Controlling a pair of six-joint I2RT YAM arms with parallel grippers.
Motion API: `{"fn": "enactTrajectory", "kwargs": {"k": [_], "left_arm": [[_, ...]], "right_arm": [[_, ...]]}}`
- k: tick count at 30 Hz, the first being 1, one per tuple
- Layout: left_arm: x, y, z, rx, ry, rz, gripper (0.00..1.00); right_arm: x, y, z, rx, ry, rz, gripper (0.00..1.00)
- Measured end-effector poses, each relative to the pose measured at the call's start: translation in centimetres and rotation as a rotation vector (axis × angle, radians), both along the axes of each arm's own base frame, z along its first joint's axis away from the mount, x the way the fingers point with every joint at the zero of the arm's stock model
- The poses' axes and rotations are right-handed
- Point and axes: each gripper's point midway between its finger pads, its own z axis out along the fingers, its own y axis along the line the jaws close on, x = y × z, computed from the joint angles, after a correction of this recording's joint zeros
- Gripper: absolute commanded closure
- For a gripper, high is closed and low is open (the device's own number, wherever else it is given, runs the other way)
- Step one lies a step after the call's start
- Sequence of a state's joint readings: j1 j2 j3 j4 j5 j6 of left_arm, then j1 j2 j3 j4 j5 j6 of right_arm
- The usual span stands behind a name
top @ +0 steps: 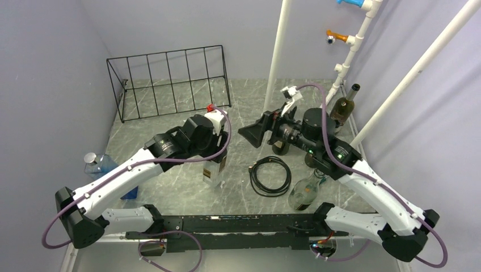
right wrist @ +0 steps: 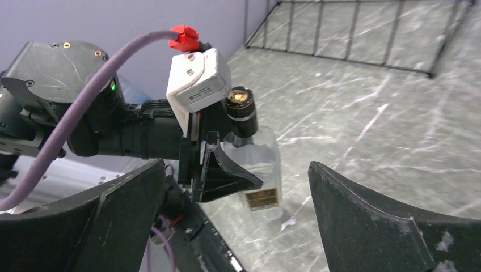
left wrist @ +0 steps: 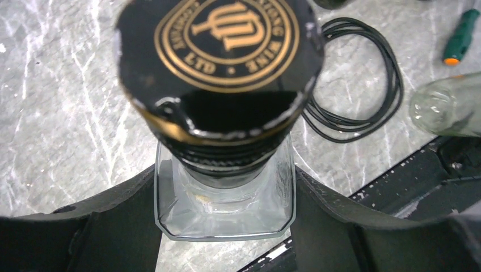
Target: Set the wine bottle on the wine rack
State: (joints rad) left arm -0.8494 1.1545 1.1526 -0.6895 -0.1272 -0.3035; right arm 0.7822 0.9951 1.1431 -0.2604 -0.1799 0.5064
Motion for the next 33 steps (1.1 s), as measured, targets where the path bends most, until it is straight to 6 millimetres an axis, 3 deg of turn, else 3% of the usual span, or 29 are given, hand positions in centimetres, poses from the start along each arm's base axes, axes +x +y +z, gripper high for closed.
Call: {"fn": "enactTrajectory", "kwargs": {"k": [8, 14, 21, 28, 33], "left_arm": [[2.6, 0.3, 0.0, 0.059, -0.027, 0.115, 1.0], [6.8, -0.9, 1.9, 0.051, -0.054, 0.185, 1.0], [14.3, -0.3, 2.5, 0.025, -0.042, 0.304, 1.0], [22.5, 1.4, 3.5, -0.02, -0.05, 0.402, 1.0], [26.2, 2.5, 3.8, -0.033, -0.072, 0.434, 1.0]], "right_arm": [[0.1, -7.4, 2.9, -0.001, -0.139, -0.282, 0.0], [-0.2, -12.3, 3.1, -0.031, -0.197, -0.456, 0.0], [-0.2, -15.0, 1.3, -0.129, -0.213, -0.544, 0.0], [-0.3, -17.1, 1.4, -0.165, -0.261, -0.617, 0.0], [0.3, -17.7, -0.4, -0.231, -0.264, -0.648, 0.0]]}}
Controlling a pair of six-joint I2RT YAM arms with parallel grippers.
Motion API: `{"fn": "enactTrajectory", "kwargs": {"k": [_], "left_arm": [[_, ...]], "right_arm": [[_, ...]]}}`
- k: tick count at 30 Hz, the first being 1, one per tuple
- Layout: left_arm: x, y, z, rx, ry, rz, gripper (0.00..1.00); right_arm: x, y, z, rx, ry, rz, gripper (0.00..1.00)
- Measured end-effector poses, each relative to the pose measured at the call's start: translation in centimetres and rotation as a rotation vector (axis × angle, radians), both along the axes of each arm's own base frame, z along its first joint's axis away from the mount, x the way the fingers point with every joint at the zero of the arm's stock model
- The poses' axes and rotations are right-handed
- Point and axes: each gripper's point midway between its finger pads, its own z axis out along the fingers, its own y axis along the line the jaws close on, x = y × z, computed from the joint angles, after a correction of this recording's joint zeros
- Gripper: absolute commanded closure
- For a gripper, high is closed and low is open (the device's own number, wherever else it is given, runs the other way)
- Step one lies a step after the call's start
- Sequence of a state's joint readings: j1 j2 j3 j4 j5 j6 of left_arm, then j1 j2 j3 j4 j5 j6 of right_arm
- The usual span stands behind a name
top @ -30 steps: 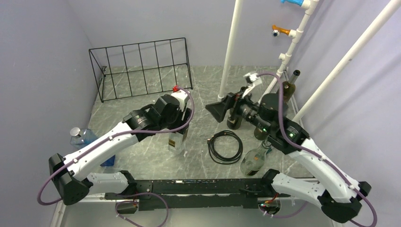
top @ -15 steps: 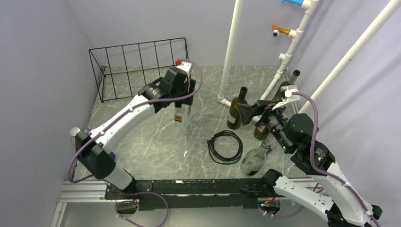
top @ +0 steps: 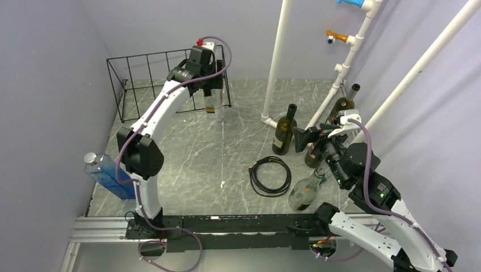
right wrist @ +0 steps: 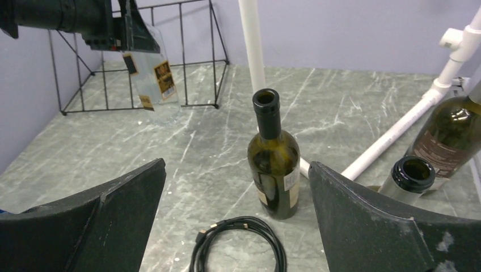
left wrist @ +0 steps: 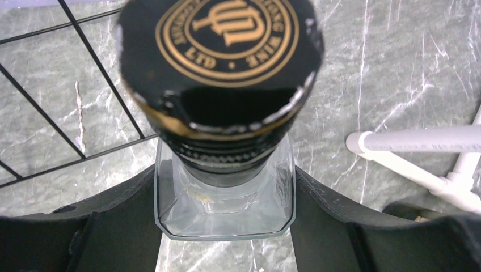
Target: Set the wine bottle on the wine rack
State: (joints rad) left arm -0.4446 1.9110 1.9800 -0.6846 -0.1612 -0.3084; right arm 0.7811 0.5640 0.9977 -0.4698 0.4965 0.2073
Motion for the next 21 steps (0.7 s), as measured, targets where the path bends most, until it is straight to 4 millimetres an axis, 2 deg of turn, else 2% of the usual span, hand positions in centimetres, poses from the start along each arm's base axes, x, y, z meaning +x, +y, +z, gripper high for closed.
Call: {"fn": "enactTrajectory", "kwargs": {"k": [3, 13, 21], "left_arm": [[1.6, 0.3, -0.5, -0.011, 0.001, 0.003, 1.0], [5.7, 1.3, -3.4, -0.031, 0.019, 0.022, 1.0], [8.4, 0.7, -4.5, -0.045, -0.016, 0.026, 1.0]], "right_arm": [[0.3, -0.2, -0.7, -0.027, 0.007, -0.02, 0.0], [0.9, -0.4, -0.9, -0.048, -0.015, -0.049, 0.0], [1.3, -0.4, -1.0, -0.057, -0.022, -0.063, 0.0]]}}
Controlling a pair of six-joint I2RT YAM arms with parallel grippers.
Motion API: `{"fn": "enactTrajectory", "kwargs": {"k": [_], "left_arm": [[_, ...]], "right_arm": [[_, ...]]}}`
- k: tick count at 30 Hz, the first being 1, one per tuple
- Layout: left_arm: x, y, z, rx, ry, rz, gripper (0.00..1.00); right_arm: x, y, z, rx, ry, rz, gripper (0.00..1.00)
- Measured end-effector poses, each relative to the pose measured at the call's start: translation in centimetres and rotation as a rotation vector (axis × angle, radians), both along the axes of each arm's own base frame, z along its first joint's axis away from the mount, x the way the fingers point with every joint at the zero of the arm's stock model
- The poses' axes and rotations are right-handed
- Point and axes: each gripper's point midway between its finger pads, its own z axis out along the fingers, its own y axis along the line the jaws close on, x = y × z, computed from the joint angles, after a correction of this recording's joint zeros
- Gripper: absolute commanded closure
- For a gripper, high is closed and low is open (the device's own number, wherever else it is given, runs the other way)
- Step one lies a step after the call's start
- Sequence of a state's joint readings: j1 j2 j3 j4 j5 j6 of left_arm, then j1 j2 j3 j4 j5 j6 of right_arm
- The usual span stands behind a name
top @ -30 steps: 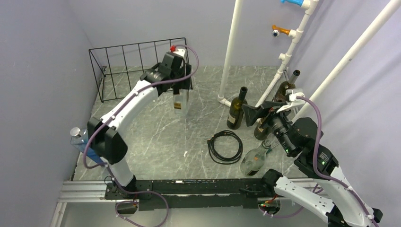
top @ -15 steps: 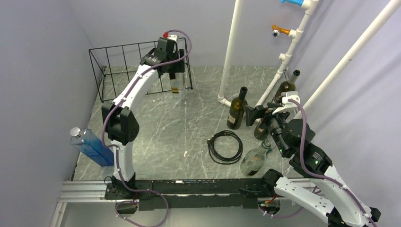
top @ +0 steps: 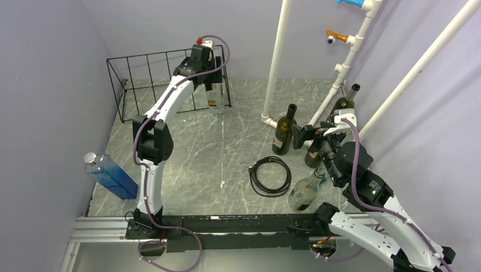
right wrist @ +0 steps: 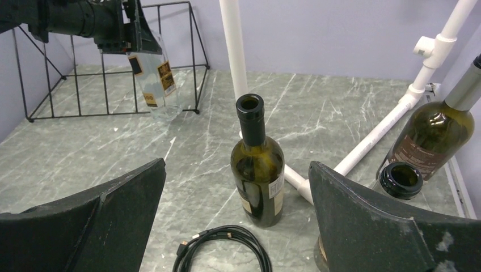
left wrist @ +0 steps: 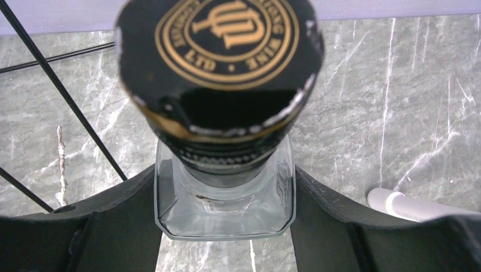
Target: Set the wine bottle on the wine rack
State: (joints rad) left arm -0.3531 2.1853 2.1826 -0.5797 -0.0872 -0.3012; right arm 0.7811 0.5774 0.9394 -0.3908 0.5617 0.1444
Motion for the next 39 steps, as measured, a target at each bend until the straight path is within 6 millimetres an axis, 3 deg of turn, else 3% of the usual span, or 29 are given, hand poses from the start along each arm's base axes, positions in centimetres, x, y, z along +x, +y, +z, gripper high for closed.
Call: {"fn": "enactTrajectory", "kwargs": {"k": [11, 18, 39], "left_arm": [[1.8, -0.5, 0.4, -0.009, -0.06, -0.002, 1.0], [3.1, -1.0, -1.4, -0.006, -0.063, -0.005, 1.0], [6.0, -0.7, -2.4, -0.032, -0.13, 0.001, 1.0]], "right_arm": [[0.6, 0.4, -0.6, -0.023, 0.012, -0.01, 0.0], [0.7, 0.3, -0.6, -0.026, 0.008, -0.014, 0.0], [1.6, 0.7, -1.8, -0.072, 0.039, -0.034, 0.0]]}}
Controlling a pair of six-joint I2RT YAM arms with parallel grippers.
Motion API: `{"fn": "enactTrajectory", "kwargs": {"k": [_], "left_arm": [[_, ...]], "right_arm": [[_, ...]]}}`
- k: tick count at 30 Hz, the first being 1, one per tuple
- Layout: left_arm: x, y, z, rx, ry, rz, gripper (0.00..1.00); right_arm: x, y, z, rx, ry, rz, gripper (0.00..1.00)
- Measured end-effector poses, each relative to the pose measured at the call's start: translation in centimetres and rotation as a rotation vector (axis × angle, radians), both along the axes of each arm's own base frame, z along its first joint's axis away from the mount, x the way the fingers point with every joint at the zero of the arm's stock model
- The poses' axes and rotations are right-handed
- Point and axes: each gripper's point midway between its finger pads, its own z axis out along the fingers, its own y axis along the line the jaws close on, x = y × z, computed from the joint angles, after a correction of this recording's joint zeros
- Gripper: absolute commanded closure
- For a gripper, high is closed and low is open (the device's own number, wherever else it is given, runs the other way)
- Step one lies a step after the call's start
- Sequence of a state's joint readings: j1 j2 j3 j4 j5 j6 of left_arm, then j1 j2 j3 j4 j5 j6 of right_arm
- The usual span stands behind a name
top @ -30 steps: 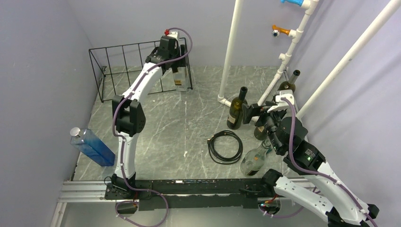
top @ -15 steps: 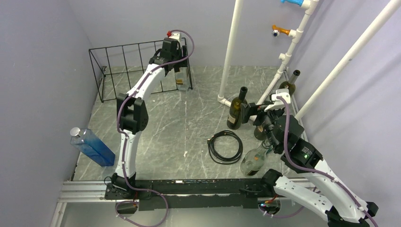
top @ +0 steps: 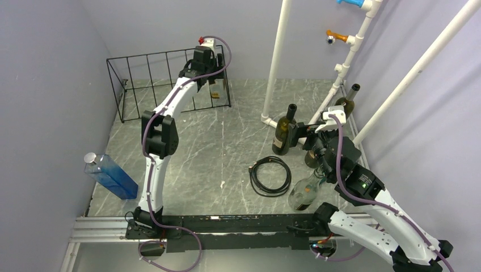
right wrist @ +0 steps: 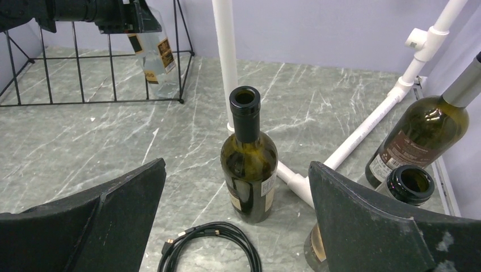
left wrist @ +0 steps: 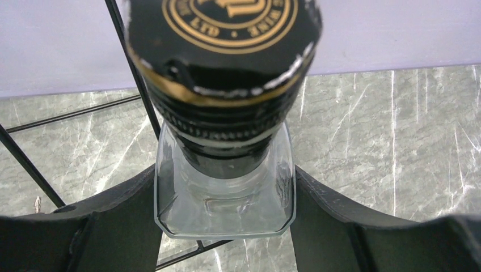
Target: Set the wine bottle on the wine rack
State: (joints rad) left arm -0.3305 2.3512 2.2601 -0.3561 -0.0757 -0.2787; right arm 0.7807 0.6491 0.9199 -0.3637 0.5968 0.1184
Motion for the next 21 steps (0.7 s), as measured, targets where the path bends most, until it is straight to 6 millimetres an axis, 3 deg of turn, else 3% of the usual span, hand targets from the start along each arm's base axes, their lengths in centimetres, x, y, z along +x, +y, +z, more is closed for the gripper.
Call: {"fn": "enactTrajectory", "kwargs": {"k": [5, 7, 21], "left_arm": [[0.24, 0.03, 0.01, -0.003, -0.008, 0.001, 0.96], [0.31, 0.01, -0.03, -0.004, -0.01, 0.001, 1.0], [-0.04, 0.5, 0.17, -0.001, 0.039, 0.011, 1.0]], "right_arm": [[0.04, -0.05, -0.06, -0.005, 0.0, -0.003, 0.0], [0.09, -0.02, -0.11, -0.006, 0.002, -0.004, 0.0], [0.45, 0.08, -0.55, -0.018, 0.012, -0.011, 0.0]]}}
